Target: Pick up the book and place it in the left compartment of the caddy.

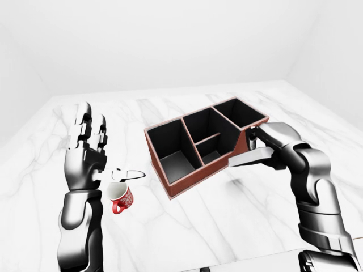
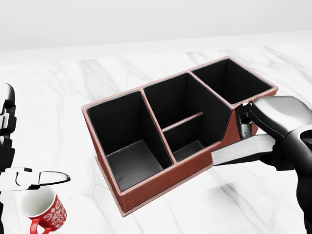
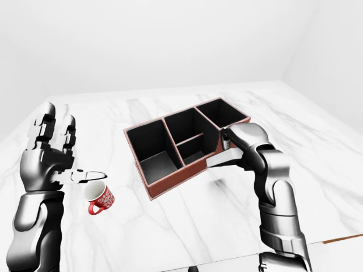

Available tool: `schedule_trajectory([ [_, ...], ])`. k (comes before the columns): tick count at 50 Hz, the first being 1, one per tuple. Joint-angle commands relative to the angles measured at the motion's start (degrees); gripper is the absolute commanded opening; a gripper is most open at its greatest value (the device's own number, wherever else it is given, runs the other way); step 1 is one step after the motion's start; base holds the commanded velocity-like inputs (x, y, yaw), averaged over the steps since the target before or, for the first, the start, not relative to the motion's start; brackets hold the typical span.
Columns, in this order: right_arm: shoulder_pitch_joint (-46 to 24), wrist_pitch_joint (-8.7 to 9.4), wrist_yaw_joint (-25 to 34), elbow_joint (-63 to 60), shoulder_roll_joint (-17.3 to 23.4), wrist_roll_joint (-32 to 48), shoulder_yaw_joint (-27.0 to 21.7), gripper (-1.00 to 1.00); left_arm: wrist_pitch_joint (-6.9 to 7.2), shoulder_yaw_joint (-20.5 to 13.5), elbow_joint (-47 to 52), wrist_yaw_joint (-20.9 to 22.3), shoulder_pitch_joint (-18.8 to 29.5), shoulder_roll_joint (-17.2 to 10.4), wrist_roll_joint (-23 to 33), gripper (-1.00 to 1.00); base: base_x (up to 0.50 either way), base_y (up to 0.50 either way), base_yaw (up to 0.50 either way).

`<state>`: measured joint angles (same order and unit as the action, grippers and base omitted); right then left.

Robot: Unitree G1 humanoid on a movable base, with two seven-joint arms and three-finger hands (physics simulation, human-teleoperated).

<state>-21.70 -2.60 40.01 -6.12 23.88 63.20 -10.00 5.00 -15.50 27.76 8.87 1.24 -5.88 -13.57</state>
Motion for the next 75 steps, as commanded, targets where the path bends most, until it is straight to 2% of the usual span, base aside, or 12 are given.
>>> schedule_trajectory([
  [1, 0.61, 1.05, -0.01, -13.07, -2.79, -1.98, -0.24, -1.00, 0.00, -0.70, -1.25, -0.01, -0.31, -0.17, -0.88, 1.00, 0.00, 0.00, 0.00],
  [3, -0.05, 2.07, -0.01, -15.25, -3.25, -2.58, 0.11, -1.00, 0.00, -0.71, -1.42, -0.03, -0.35, -0.16, -0.96, 1.00, 0.00, 0.00, 0.00],
  [7, -0.30, 7.60, -0.01, -19.30, 0.80, -6.33, 5.37, -1.00, 0.00, -0.87, -1.44, 0.00, -0.53, -0.19, -1.21, 1.00, 0.00, 0.00, 0.00],
  [12, -1.42, 7.60, -0.01, -25.29, 7.93, -12.00, 13.68, -1.00, 0.00, -1.15, -1.90, 0.09, -0.62, -0.22, -1.53, 1.00, 0.00, 0.00, 0.00],
  [19, -5.18, 7.60, -0.01, -29.94, 11.60, -16.03, 19.99, -1.00, 0.00, -1.57, -2.63, 0.23, -0.64, -0.40, -1.96, 1.00, 0.00, 0.00, 0.00],
  [24, -15.06, 7.60, -0.01, -24.40, 3.56, -13.20, 19.55, -1.00, 0.00, -1.90, -0.82, 0.16, -0.70, -0.58, -2.74, 1.00, 0.00, 0.00, 0.00],
  [28, -23.74, 7.60, -0.01, -15.36, -8.36, -6.54, 14.43, -1.00, 0.00, -2.14, -0.03, 0.28, -0.83, -0.57, -3.01, 1.00, 0.00, 0.00, 0.00],
  [32, -27.41, 7.60, -0.01, -10.99, -13.70, -3.61, 12.41, -1.00, 0.00, -2.56, -0.04, 0.36, -0.80, -0.59, -3.24, 1.00, 0.00, 0.00, 0.00],
  [40, -33.23, 7.60, -0.01, 0.58, -17.55, -2.22, 13.15, -1.00, 0.00, -2.95, 0.23, 0.56, -1.24, -0.54, -4.12, 1.00, 0.00, 0.00, 0.00],
  [53, -42.22, -2.34, -0.01, 19.28, -21.70, 2.48, 15.35, -1.00, 0.00, -4.66, 0.76, 1.26, -2.25, -0.52, -5.51, 1.00, 0.00, 0.00, 0.00],
  [64, -45.61, -2.40, -0.01, 23.38, -25.45, 5.90, 16.67, -1.00, 0.00, -4.84, -0.18, 1.17, -2.22, -0.58, -5.75, 1.00, 0.00, 0.00, 0.00],
  [75, -47.36, -2.40, -0.01, 29.75, -25.34, 9.95, 16.73, -1.00, 0.00, -5.10, -1.34, 1.24, -2.16, -0.79, -5.86, 1.00, 0.00, 0.00, 0.00],
])
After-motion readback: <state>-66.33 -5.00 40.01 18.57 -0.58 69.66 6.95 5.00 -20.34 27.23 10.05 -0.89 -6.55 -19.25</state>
